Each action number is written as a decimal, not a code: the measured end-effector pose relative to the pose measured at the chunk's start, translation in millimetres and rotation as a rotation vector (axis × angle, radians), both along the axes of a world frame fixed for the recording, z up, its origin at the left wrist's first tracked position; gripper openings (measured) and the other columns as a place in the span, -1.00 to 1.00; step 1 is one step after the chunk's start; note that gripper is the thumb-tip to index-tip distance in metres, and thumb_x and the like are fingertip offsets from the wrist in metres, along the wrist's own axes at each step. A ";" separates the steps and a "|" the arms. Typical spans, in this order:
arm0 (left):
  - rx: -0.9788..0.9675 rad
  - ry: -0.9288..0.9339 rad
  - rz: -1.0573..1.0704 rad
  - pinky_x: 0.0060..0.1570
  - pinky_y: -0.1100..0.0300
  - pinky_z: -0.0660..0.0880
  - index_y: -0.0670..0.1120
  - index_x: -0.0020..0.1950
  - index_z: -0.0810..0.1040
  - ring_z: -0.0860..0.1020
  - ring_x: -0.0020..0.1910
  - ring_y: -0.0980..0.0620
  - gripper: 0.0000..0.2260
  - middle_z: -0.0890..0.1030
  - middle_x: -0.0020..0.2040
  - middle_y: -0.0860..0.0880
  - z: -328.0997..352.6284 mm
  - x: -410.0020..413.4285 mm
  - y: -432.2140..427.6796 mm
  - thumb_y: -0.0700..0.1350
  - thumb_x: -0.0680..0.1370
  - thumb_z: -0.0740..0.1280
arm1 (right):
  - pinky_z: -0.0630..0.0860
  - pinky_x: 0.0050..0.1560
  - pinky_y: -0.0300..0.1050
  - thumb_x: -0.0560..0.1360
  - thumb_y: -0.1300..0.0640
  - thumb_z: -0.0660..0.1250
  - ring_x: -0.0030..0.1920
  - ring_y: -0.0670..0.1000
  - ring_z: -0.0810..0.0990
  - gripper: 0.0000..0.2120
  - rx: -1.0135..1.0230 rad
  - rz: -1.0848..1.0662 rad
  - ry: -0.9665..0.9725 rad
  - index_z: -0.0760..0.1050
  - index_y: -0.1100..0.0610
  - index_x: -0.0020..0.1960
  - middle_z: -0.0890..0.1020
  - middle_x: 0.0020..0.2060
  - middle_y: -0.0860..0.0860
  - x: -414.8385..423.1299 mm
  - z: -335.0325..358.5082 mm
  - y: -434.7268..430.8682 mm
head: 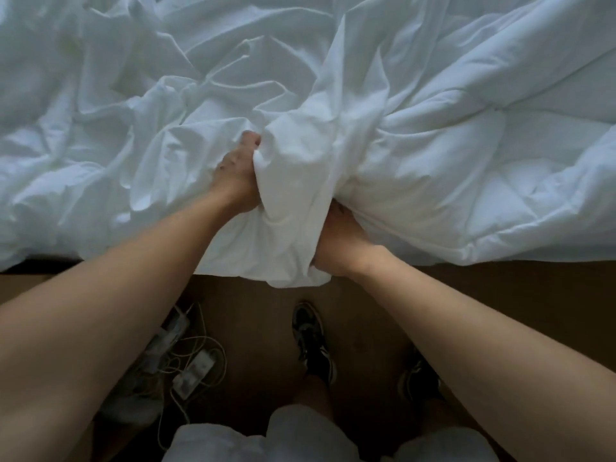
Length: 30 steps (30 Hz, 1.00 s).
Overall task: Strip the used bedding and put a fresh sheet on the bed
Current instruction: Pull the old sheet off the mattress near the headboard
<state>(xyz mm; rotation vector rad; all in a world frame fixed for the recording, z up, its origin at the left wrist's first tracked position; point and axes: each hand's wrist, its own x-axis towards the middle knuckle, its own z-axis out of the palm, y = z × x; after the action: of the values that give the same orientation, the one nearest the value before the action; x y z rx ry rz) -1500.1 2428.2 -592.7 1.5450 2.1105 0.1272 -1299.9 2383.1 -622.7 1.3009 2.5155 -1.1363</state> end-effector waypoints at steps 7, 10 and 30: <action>-0.186 0.147 -0.504 0.32 -0.03 0.31 -0.20 0.41 0.44 0.38 0.34 -0.28 -0.40 0.41 0.36 -0.27 33.7 12.1 28.2 0.03 0.44 0.46 | 0.40 -0.24 -0.10 0.51 0.20 0.15 -0.25 -0.02 0.54 -0.68 -0.135 -0.480 0.398 0.36 -0.11 -0.35 0.55 -0.34 -0.12 11.8 0.9 7.3; -0.232 0.329 -0.559 0.35 -0.15 0.31 -0.03 0.46 0.36 0.32 0.28 -0.29 -0.11 0.37 0.29 -0.22 54.4 25.9 45.2 0.36 0.20 0.30 | 0.38 -0.17 -0.14 0.50 0.23 0.15 -0.13 0.01 0.57 -0.75 -0.121 -0.574 0.436 0.43 -0.05 -0.26 0.66 -0.17 0.03 16.7 3.0 10.1; -0.016 0.456 -0.024 0.33 -0.17 0.27 -0.16 0.47 0.19 0.34 0.31 -0.32 -0.41 0.34 0.36 -0.30 8.4 41.6 5.4 -0.05 0.51 0.34 | 0.53 0.14 -0.09 0.68 -0.11 0.13 0.08 -0.08 0.60 -0.75 -0.385 -0.550 0.249 0.58 -0.13 0.05 0.65 0.00 -0.17 147.6 15.6 3.8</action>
<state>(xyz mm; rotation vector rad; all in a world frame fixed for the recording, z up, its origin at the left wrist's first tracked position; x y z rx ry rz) -1458.5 2433.6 -584.2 1.7129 2.4219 -0.2760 -1152.2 2386.9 -607.1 1.8745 1.9583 -1.8779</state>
